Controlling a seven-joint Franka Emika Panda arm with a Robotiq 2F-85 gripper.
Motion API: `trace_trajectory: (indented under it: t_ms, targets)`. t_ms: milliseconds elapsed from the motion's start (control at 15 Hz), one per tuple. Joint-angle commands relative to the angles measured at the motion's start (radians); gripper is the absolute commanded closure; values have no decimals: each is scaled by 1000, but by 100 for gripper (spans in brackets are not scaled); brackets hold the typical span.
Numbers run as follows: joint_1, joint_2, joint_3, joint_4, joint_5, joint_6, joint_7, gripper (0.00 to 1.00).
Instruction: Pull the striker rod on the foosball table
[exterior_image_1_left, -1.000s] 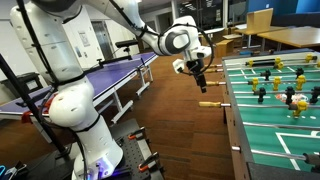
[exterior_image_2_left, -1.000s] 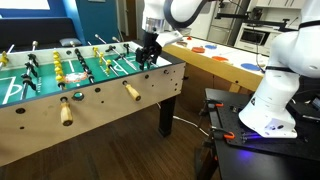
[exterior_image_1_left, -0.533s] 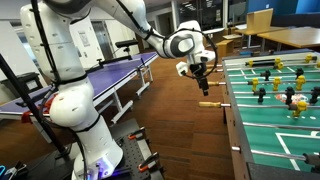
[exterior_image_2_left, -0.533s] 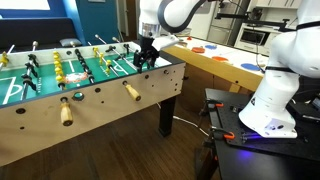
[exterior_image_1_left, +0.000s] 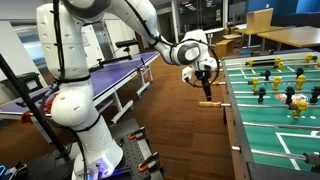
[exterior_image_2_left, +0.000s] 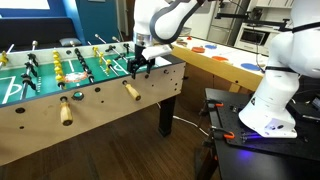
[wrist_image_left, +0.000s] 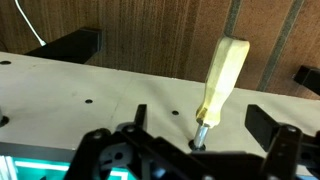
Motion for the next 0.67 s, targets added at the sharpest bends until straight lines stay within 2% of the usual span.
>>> trace_trajectory:
  t_ms: [0, 600]
  targets:
    - [44, 94, -34, 73, 38, 45, 57, 0]
    - [100, 228, -85, 191, 64, 30, 98, 0]
